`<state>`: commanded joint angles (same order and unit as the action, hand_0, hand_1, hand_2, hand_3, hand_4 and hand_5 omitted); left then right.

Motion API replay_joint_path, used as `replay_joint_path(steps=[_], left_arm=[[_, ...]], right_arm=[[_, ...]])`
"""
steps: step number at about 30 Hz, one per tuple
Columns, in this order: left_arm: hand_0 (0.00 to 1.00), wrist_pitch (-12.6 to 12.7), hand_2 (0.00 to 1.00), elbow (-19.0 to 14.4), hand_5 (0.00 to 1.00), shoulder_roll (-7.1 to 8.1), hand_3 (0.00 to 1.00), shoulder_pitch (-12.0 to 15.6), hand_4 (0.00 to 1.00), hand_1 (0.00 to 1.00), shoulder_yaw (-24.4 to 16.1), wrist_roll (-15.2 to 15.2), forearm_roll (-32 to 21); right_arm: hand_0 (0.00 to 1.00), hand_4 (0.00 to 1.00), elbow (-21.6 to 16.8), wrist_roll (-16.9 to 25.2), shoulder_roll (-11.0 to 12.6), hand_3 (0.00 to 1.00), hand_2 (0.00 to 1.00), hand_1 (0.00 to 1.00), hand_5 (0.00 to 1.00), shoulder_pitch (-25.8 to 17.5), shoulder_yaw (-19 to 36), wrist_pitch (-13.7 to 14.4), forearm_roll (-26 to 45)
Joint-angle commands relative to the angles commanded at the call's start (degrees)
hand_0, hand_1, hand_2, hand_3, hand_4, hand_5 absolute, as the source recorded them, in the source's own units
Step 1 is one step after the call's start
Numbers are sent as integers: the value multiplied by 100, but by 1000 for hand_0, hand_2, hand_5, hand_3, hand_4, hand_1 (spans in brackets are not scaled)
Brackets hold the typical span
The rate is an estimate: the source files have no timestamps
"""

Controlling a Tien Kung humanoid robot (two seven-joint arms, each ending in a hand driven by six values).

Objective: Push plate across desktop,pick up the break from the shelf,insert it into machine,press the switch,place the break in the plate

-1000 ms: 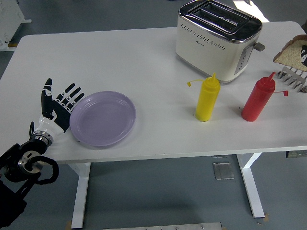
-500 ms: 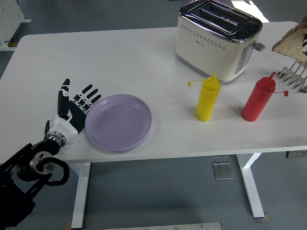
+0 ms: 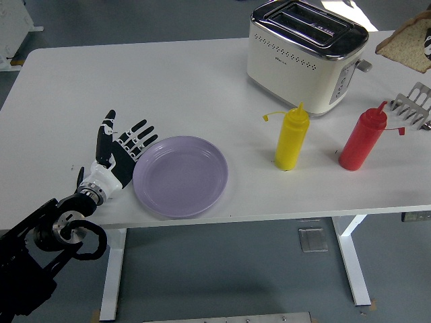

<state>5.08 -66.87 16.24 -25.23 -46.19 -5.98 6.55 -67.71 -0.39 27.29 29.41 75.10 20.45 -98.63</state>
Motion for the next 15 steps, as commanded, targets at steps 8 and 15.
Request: replay_joint_path(steps=[8, 15], left_arm=[[872, 8, 753, -88, 998, -24, 729, -98, 825, 806, 124, 16, -26], [871, 21, 752, -91, 998, -73, 729, -184, 825, 802, 200, -5, -35]], right_arm=[[507, 165, -247, -107, 65, 364, 456, 536, 2, 78, -59, -47, 143], [501, 161, -455, -161, 128, 359, 455, 534, 2, 135, -129, -84, 219]])
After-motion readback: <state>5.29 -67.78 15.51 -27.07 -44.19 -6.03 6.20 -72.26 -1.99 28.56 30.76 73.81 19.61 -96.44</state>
